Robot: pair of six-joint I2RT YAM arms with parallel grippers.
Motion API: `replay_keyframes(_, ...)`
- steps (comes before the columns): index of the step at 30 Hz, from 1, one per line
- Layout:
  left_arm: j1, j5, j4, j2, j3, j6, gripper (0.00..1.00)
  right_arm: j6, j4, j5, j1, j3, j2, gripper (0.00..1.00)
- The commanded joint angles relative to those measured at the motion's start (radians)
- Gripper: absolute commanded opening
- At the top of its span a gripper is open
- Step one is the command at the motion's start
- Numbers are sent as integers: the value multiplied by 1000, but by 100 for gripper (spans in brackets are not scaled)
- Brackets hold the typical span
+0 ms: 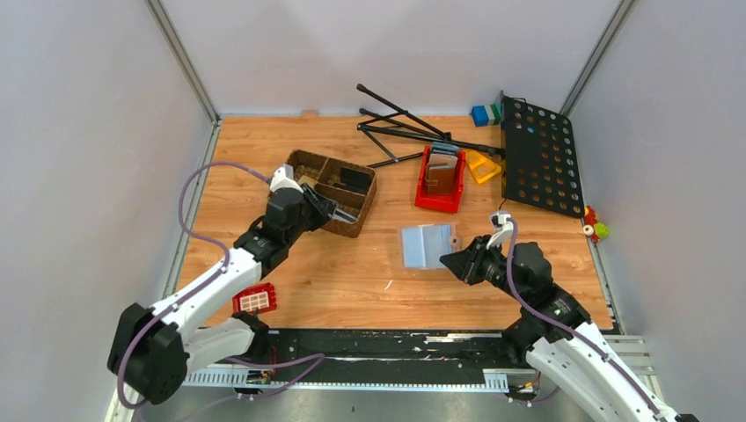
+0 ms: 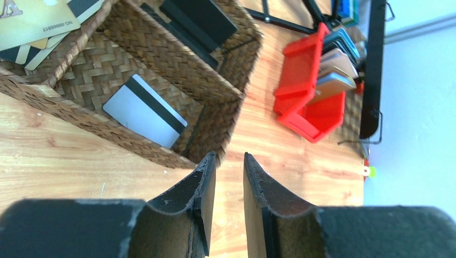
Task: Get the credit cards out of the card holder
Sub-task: Place the credit card in the storage box, then remove the credit card from the card holder.
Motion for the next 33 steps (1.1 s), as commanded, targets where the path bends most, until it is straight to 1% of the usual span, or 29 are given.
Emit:
replay_keyframes(1,3,76,-79,-135,33,181,32,11,83,-41,-3,46,26,0)
replay_keyframes(3,3,127,-124,-190,34,238,33,36,138,-59,-2,30,46,1)
replay_keyframes(5,3,193,-159,-247,33,296,36,77,216,-79,-3,7,75,1)
replay_keyframes(7,3,309,-173,-288,21,342,39,123,299,-97,-3,-21,110,1)
replay_keyframes(10,3,459,-149,-339,-28,350,50,199,441,-121,-2,-71,158,0)
replay_keyframes(11,3,511,-116,-348,-56,333,54,232,492,-130,-3,-90,177,0)
replay_keyframes(12,3,560,-77,-354,-86,308,62,257,533,-138,-2,-105,189,0)
replay_keyframes(15,3,691,105,-357,-190,223,80,311,628,-151,-3,-141,214,0)
replay_keyframes(17,3,740,213,-350,-256,174,92,331,667,-159,-3,-155,222,0)
replay_keyframes(19,2,767,329,-338,-300,131,99,343,685,-171,-2,-159,227,0)
replay_keyframes(21,1,779,400,-318,-331,98,100,353,729,-198,-3,-166,234,0)
replay_keyframes(25,1,808,515,-253,-373,25,100,385,840,-305,-2,-165,277,1)
replay_keyframes(29,-4,829,705,-195,-428,-74,100,387,832,-348,1,-133,320,1)
replay_keyframes(31,-9,829,764,-173,-441,-105,100,401,856,-365,3,-133,343,1)
replay_keyframes(32,-11,829,787,-166,-442,-114,97,412,873,-374,5,-135,357,1)
replay_keyframes(33,-14,829,802,-160,-443,-121,91,421,892,-381,12,-136,370,0)
